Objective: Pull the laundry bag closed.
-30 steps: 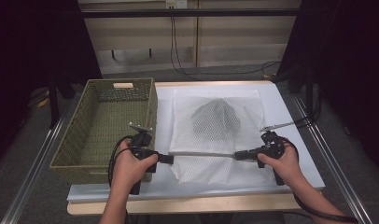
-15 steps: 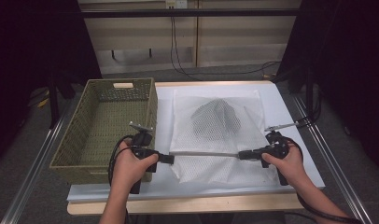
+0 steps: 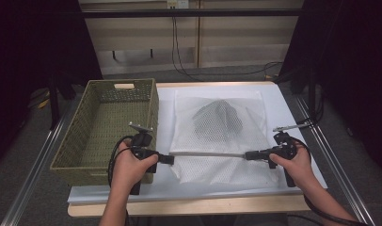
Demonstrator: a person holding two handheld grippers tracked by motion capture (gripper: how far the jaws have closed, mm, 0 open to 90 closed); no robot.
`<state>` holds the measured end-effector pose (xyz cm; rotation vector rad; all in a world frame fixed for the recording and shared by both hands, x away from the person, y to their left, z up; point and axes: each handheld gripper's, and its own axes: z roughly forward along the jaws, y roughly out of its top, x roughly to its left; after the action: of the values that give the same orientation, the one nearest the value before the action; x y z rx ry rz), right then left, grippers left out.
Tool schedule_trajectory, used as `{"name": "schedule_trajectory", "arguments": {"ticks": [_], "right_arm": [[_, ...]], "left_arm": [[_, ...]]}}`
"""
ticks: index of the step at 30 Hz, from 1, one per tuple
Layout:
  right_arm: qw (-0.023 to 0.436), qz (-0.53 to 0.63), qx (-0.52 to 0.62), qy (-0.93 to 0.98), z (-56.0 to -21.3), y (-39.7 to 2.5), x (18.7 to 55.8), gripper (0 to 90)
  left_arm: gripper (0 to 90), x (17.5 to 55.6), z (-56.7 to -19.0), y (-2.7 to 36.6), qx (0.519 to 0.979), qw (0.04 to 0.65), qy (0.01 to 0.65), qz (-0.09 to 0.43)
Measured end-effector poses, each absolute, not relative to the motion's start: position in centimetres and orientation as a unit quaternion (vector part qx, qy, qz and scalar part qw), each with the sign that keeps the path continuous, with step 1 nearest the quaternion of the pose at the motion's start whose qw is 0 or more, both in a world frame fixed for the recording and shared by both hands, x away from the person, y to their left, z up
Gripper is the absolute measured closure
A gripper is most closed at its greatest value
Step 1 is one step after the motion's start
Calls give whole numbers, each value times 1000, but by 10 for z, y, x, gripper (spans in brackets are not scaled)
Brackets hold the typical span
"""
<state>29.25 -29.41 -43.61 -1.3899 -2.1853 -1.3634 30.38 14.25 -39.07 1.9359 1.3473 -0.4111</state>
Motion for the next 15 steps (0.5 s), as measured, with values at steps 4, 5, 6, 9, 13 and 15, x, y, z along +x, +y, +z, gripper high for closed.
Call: {"name": "schedule_trajectory", "arguments": {"ticks": [4, 5, 6, 9, 13, 15], "right_arm": [[109, -460, -475, -742, -436, -297, 291, 875], [111, -461, -472, -743, -436, -297, 291, 874], [107, -458, -474, -745, -436, -298, 291, 874], [109, -457, -475, -744, -434, -302, 290, 875], [108, -458, -476, -742, -431, -308, 288, 875], [106, -458, -479, -742, -431, -311, 288, 875]], "left_arm": [[881, 304, -391, 141, 748, 368, 528, -162], [881, 304, -391, 141, 746, 368, 530, -163], [881, 305, -392, 142, 751, 365, 526, -161], [881, 305, -392, 144, 751, 365, 524, -166], [881, 306, -394, 143, 748, 364, 529, -168], [881, 306, -393, 144, 750, 363, 528, -164]]}}
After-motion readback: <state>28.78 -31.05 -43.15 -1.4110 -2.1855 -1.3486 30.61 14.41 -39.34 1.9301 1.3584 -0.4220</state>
